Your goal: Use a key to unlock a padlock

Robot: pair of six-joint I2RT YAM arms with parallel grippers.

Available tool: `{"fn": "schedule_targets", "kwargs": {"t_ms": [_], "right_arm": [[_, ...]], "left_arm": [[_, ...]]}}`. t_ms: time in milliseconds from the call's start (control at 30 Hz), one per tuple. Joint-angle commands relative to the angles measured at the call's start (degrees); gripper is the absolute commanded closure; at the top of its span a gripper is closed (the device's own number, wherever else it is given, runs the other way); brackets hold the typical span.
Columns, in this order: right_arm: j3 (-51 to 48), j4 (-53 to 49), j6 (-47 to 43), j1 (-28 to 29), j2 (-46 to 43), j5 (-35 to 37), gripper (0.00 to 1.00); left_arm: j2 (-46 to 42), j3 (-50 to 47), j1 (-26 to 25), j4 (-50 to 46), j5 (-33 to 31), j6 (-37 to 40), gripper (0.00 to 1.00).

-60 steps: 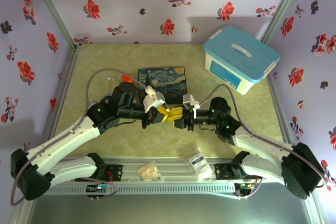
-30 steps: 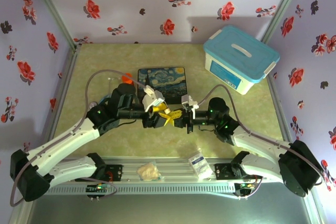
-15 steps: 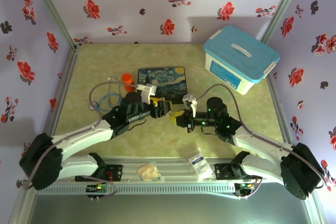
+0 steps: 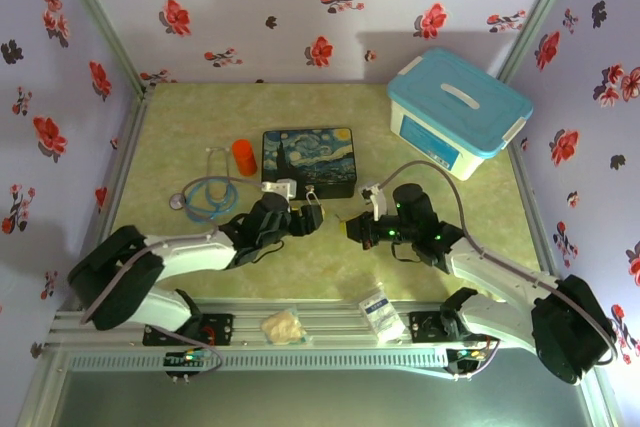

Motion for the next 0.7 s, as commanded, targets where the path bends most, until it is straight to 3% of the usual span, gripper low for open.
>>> {"fn": "schedule_targets", "kwargs": {"t_ms": [0,233,667], "right_arm": [[0.8,-1.6,0.4,-0.4,-1.0,1.9,1.00],[0.3,-1.9,0.2,-0.7,-1.4,3.3,1.00],[-0.3,-1.6,0.3,-0.9,-1.3,4.4,1.00]], "left_arm": [[2.8,1.4,1.0,4.9,-2.1,1.2,0.27],[12.0,6.4,2.4,5.5,-2.1,0.1,0.33],[18.0,14.3,0.3,-5.4,-5.4,-0.1,0.40]]}}
